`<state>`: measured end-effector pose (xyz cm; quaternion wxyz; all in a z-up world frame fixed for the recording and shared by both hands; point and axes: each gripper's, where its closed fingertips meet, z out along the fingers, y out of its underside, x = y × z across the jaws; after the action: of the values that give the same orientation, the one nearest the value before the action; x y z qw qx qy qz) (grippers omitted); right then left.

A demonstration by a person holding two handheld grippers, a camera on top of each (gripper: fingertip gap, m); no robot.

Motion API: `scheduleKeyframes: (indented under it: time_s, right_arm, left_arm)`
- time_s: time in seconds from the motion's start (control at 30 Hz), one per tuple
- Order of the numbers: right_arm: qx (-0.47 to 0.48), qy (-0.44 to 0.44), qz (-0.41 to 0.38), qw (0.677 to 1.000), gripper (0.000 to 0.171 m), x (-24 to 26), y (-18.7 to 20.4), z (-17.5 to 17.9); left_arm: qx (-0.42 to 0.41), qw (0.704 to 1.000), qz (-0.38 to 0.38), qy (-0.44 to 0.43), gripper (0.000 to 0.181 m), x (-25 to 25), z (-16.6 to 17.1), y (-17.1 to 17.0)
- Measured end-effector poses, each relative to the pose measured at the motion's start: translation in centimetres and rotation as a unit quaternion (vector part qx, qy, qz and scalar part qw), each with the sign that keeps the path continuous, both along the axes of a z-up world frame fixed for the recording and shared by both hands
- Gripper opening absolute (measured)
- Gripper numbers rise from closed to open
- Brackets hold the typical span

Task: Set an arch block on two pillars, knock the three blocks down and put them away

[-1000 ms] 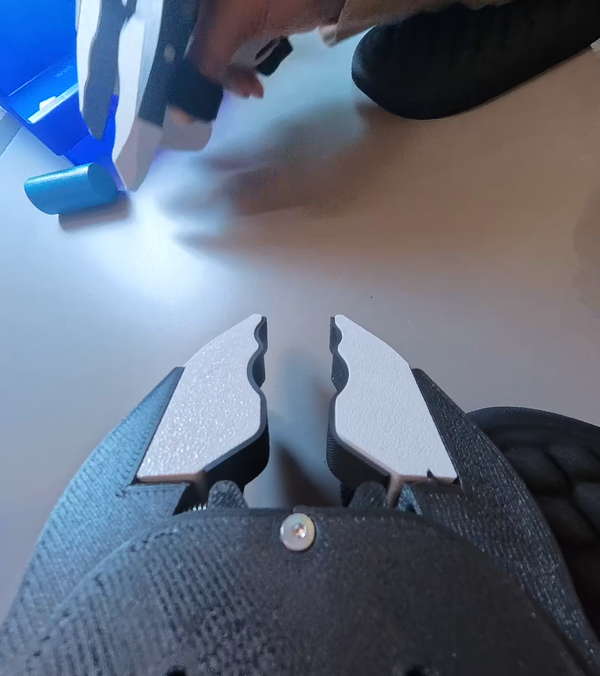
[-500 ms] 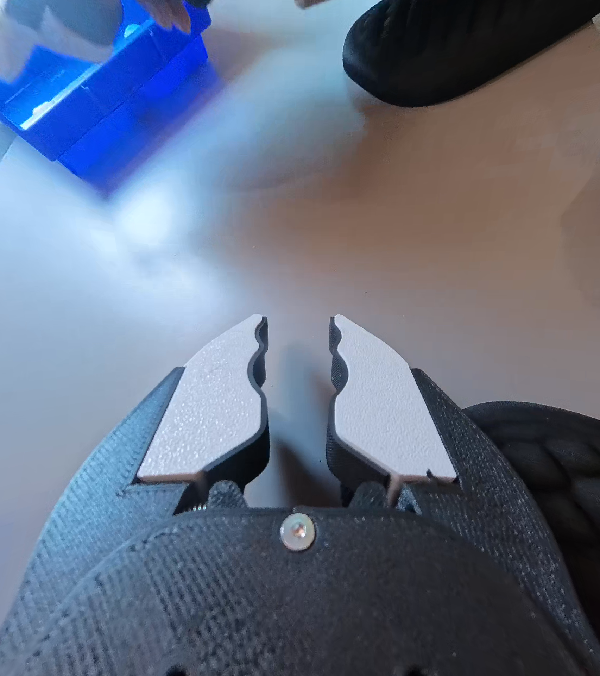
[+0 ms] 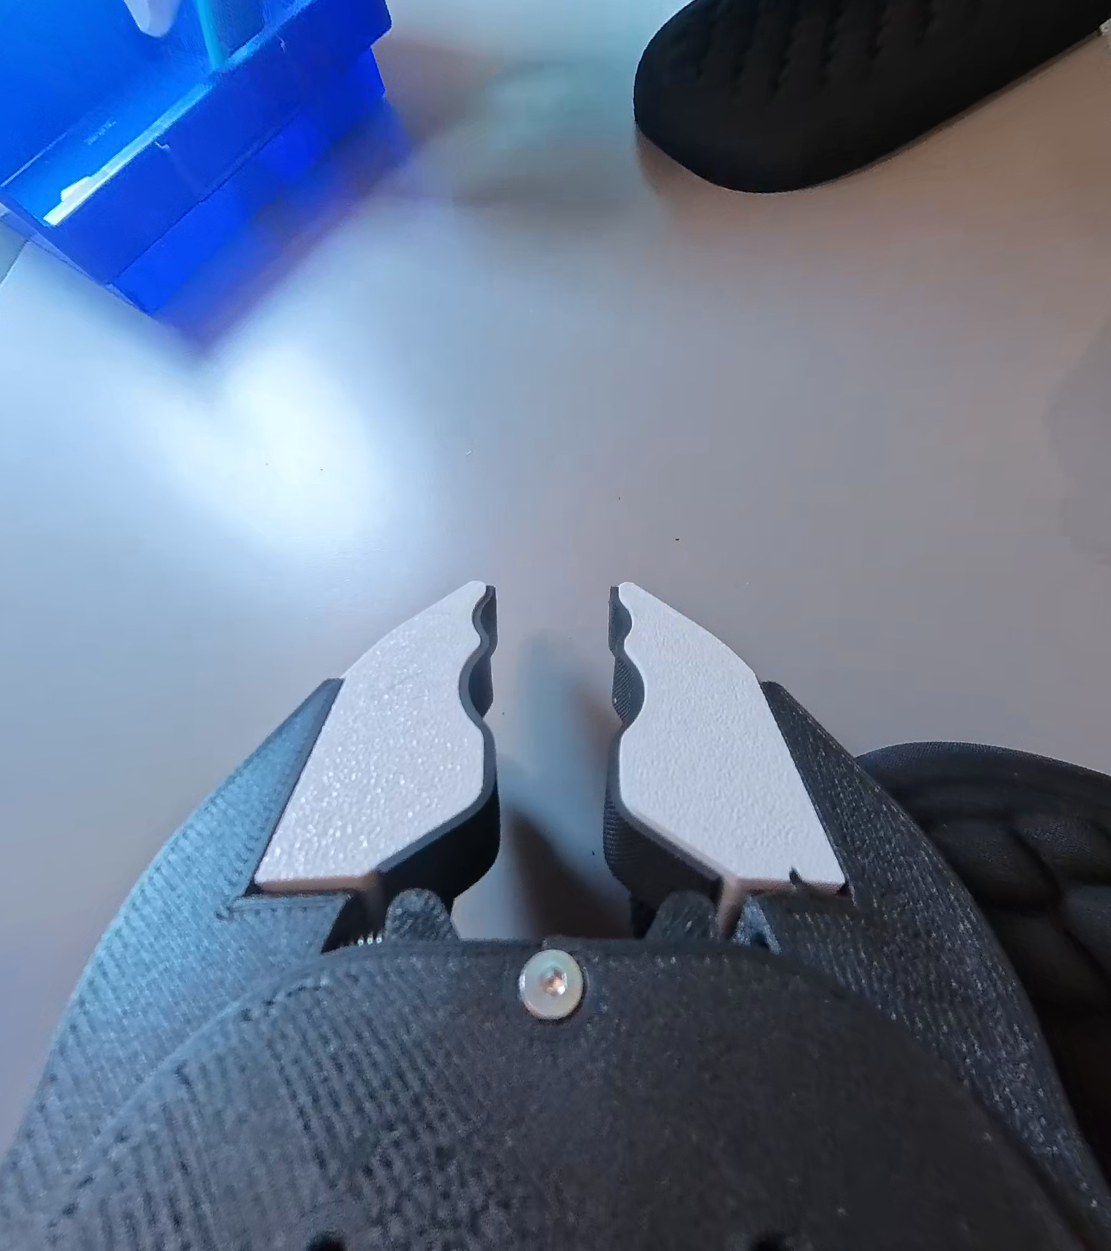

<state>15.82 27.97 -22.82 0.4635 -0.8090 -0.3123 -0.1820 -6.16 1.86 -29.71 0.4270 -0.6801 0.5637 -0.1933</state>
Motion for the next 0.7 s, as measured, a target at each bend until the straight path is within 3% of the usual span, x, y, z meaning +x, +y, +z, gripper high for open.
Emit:
scheduleKeyframes:
  time_s: [0.37, 0.47, 0.63, 0.7]
  right_arm:
    - [0.131, 0.153, 0.045, 0.978, 0.047, -0.4, -1.0, 6.6]
    - [0.144, 0.201, 0.095, 0.964, 0.046, -2.1, -2.0, 7.7]
    - [0.03, 0.39, 0.263, 0.882, 0.053, -8.9, -7.2, 8.3]
    - [0.008, 0.417, 0.294, 0.86, 0.053, -10.0, -8.6, 8.6]
  left_arm:
    - [0.0, 1.0, 0.001, 0.0, 0.032, 0.0, 0.0, 0.0]
    - [0.001, 1.0, 0.004, -0.004, 0.032, 0.0, 0.1, 0.1]
    - [0.015, 0.999, 0.032, -0.034, 0.031, -0.7, 1.3, 1.2]
    - [0.041, 0.995, 0.072, -0.055, 0.033, -2.2, 3.4, 2.9]
